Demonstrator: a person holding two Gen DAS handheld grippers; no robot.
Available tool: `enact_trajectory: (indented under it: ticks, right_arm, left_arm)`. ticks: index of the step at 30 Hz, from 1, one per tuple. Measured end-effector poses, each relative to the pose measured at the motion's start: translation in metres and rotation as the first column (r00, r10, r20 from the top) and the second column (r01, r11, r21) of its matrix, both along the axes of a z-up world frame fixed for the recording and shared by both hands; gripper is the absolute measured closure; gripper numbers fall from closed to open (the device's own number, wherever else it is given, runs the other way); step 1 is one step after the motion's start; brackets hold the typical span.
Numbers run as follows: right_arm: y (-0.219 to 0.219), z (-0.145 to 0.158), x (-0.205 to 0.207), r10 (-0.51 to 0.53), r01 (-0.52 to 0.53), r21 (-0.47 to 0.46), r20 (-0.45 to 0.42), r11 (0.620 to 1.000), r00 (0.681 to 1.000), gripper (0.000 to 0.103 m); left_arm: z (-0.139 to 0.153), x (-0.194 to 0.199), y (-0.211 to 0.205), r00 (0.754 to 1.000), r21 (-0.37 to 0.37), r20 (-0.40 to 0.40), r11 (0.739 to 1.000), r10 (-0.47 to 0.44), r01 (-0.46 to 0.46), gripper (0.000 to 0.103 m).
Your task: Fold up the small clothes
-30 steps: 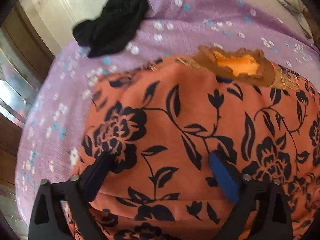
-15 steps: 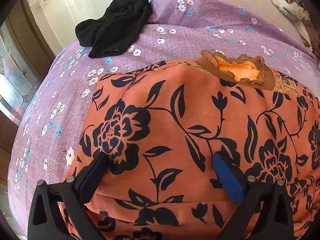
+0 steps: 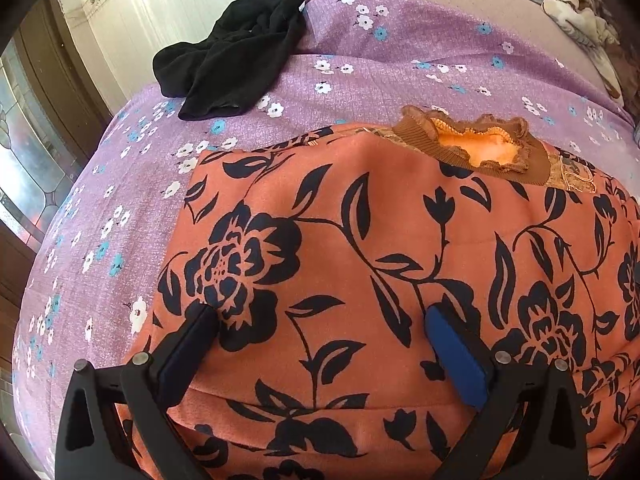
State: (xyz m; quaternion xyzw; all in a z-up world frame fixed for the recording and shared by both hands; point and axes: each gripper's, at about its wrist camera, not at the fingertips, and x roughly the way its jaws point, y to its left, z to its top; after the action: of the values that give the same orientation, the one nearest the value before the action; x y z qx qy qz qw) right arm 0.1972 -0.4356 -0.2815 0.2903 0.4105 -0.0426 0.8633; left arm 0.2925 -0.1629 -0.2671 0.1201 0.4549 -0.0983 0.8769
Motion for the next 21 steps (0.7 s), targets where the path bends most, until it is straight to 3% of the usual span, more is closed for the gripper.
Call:
enact_trajectory:
  ticks: [17, 21]
  right_arm:
    - [0.0009, 0.0006, -0.0015, -0.002, 0.002, -0.015, 0.01, 1.0, 1.0, 0.083]
    - [0.0006, 0.0007, -0.0012, -0.002, 0.002, -0.014, 0.01, 1.0, 1.0, 0.083]
  left_arm:
    - [-0.0006, -0.0038, 0.0019, 1.0, -0.011, 0.019, 1.0, -0.001, 0.002, 0.0]
    - [0.0087, 0.001, 0.0019, 1.0, 0.005, -0.008, 1.0, -0.004, 0.004, 0.0]
